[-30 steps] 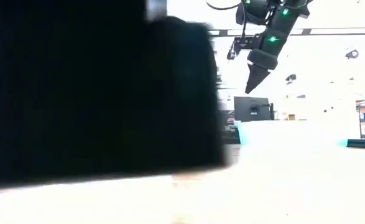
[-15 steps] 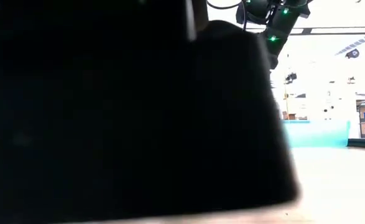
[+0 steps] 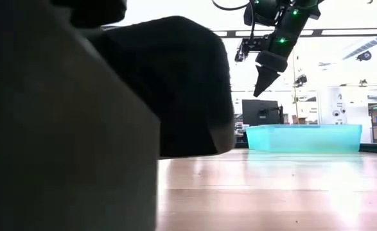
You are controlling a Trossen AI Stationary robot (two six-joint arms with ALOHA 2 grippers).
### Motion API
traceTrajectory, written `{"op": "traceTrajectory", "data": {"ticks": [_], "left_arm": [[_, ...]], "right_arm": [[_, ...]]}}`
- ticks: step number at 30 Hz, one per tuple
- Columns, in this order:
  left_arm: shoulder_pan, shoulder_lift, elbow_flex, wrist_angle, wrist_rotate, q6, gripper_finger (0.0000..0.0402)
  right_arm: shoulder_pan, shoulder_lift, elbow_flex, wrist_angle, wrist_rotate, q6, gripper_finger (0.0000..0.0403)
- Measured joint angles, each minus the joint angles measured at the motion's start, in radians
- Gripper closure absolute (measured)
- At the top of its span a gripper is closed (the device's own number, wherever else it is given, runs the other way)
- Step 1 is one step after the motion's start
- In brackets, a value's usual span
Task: Sort silverware by color (type)
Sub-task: Put the orange fork into the white bin
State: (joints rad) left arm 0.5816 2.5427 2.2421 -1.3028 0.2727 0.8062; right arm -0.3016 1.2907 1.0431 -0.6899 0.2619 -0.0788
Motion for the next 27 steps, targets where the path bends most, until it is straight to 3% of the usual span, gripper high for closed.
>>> {"op": "traceTrajectory", "data": {"ticks": [8, 11, 17, 22, 27], "left_arm": [[0.000, 0.000, -0.006, -0.024, -0.003, -0.032, 0.0242], [0.000, -0.034, -0.077, -0.083, -0.017, 0.001, 0.0242], [-0.005, -0.080, -0.194, -0.040, -0.032, 0.001, 0.0242], [-0.034, -0.081, -0.217, 0.031, -0.185, -0.005, 0.0243], [-0.037, -0.080, -0.214, 0.038, -0.179, -0.072, 0.0243]], "right_arm": [[0.000, 0.000, 0.000, 0.000, 0.000, 0.000, 0.0310], [0.000, 0.000, 0.000, 0.000, 0.000, 0.000, 0.0310], [0.000, 0.000, 0.000, 0.000, 0.000, 0.000, 0.0310], [0.000, 0.000, 0.000, 0.000, 0.000, 0.000, 0.0310], [0.000, 0.000, 0.000, 0.000, 0.000, 0.000, 0.0310]]}}
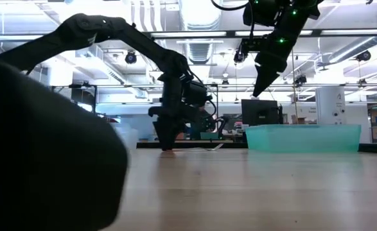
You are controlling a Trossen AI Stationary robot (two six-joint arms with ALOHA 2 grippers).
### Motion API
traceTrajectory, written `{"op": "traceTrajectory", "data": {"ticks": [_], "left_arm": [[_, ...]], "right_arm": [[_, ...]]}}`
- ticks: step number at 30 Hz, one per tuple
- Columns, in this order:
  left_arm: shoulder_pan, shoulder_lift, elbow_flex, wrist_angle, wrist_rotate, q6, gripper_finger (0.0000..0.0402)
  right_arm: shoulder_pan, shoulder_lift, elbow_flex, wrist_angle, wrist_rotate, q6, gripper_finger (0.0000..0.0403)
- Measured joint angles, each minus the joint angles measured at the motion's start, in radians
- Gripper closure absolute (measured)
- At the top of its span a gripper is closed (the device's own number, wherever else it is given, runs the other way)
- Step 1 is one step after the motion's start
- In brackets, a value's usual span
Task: Sort silverware by color (type)
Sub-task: Put the orange fork into the white bin
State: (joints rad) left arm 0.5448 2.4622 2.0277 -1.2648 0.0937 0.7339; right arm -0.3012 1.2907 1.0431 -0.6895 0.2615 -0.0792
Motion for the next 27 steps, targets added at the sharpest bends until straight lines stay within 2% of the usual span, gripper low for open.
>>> {"op": "traceTrajectory", "data": {"ticks": [4, 12, 16, 21, 27], "left_arm": [[-0.013, 0.000, 0.004, 0.004, -0.005, -0.060, 0.0243], [-0.026, 0.000, 0.009, 0.008, -0.039, -0.079, 0.0253], [-0.027, 0.000, 0.010, 0.012, -0.038, -0.090, 0.0295], [-0.027, -0.002, 0.011, 0.018, -0.027, -0.081, 0.0382], [-0.027, -0.002, 0.011, 0.025, -0.025, -0.099, 0.0399]], "right_arm": [[0.000, 0.000, 0.000, 0.000, 0.000, 0.000, 0.0310], [0.000, 0.000, 0.000, 0.000, 0.000, 0.000, 0.0310], [0.000, 0.000, 0.000, 0.000, 0.000, 0.000, 0.0310], [0.000, 0.000, 0.000, 0.000, 0.000, 0.000, 0.0310], [0.000, 0.000, 0.000, 0.000, 0.000, 0.000, 0.0310]]}}
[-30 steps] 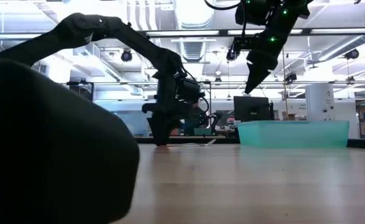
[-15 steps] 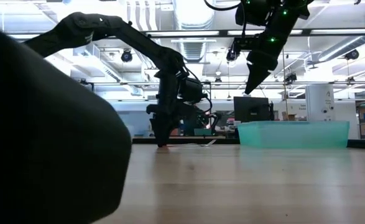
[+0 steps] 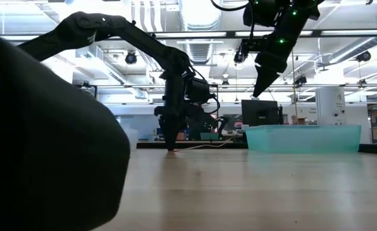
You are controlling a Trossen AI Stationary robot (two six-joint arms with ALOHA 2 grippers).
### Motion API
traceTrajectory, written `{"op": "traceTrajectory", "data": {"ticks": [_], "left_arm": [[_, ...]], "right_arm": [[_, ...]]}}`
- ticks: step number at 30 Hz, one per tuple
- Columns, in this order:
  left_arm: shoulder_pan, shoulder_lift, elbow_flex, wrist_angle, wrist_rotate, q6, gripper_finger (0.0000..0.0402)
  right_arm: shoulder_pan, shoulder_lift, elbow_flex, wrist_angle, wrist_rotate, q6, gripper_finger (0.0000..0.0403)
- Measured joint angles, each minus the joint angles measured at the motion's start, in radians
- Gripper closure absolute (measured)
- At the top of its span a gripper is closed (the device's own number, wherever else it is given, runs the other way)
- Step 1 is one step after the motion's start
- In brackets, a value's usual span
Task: Sort silverware by color (type)
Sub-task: Put the orange fork into the white bin
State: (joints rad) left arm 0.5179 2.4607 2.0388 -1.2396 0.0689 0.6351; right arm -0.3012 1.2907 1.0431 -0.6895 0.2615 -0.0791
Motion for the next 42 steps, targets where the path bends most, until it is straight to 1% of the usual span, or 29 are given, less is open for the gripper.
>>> {"op": "traceTrajectory", "data": {"ticks": [3, 7, 12, 18, 21, 24, 27, 33, 36, 38, 41, 42], "left_arm": [[0.000, 0.000, 0.000, -0.008, 0.003, -0.029, 0.0401], [0.010, 0.000, -0.036, -0.074, 0.001, -0.079, 0.0401], [0.032, 0.000, -0.043, -0.110, 0.016, -0.146, 0.0401], [0.037, 0.004, -0.068, -0.233, -0.003, -0.213, 0.0401], [0.037, 0.006, -0.072, -0.262, -0.008, -0.245, 0.0401], [0.033, 0.008, -0.035, -0.285, -0.009, -0.261, 0.0401], [0.033, 0.015, 0.029, -0.317, -0.015, -0.272, 0.0401], [0.032, 0.003, 0.172, -0.323, -0.008, -0.305, 0.0401], [0.030, 0.002, 0.217, -0.325, -0.003, -0.315, 0.0401], [0.026, 0.001, 0.235, -0.325, 0.024, -0.315, 0.0401], [0.018, -0.001, 0.233, -0.322, 0.117, -0.304, 0.0394], [0.016, -0.001, 0.228, -0.322, 0.133, -0.300, 0.0387]], "right_arm": [[0.000, 0.000, 0.000, 0.000, 0.000, 0.000, 0.0310], [0.000, 0.000, 0.000, 0.000, 0.000, 0.000, 0.0310], [0.000, 0.000, 0.000, 0.000, 0.000, 0.000, 0.0310], [0.000, 0.000, 0.000, 0.000, 0.000, 0.000, 0.0310], [0.000, 0.000, 0.000, 0.000, 0.000, 0.000, 0.0310], [0.000, 0.000, 0.000, 0.000, 0.000, 0.000, 0.0310], [0.000, 0.000, 0.000, 0.000, 0.000, 0.000, 0.0310], [0.000, 0.000, 0.000, 0.000, 0.000, 0.000, 0.0310], [0.000, 0.000, 0.000, 0.000, 0.000, 0.000, 0.0310], [0.000, 0.000, 0.000, 0.000, 0.000, 0.000, 0.0310], [0.000, 0.000, 0.000, 0.000, 0.000, 0.000, 0.0310], [0.000, 0.000, 0.000, 0.000, 0.000, 0.000, 0.0310]]}}
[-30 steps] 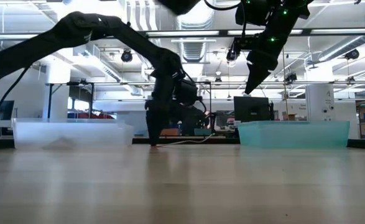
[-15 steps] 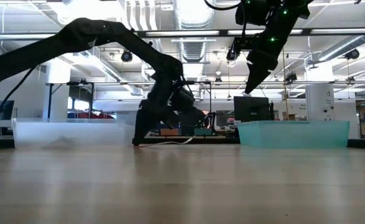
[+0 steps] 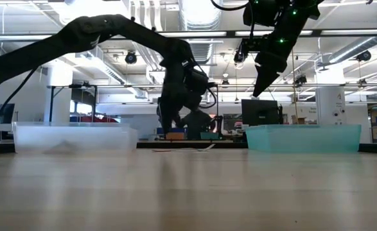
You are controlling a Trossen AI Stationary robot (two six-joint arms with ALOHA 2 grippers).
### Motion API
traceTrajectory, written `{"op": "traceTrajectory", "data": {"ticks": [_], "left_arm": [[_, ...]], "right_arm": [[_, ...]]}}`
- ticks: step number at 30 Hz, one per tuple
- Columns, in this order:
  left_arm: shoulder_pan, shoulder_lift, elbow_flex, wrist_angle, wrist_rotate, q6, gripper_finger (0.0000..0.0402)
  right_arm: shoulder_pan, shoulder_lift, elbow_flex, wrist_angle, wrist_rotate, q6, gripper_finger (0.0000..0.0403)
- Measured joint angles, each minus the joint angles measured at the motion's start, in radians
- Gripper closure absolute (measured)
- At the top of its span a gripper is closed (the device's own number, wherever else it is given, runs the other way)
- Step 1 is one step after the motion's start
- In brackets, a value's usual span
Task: Sort silverware by color (type)
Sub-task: Put the orange fork into the white bin
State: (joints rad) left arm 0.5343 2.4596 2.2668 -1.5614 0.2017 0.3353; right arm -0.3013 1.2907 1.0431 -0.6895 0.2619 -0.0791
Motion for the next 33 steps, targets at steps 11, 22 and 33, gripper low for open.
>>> {"op": "traceTrajectory", "data": {"ticks": [11, 22, 33], "left_arm": [[-0.004, -0.001, -0.059, 0.211, 0.017, 0.046, 0.0290], [-0.009, -0.003, -0.143, 0.323, -0.086, 0.072, 0.0273], [-0.030, -0.005, -0.158, 0.342, -0.187, 0.090, 0.0287]], "right_arm": [[0.000, 0.000, 0.000, 0.000, 0.000, 0.000, 0.0310], [0.000, 0.000, 0.000, 0.000, 0.000, 0.000, 0.0310], [0.000, 0.000, 0.000, 0.000, 0.000, 0.000, 0.0310]]}}
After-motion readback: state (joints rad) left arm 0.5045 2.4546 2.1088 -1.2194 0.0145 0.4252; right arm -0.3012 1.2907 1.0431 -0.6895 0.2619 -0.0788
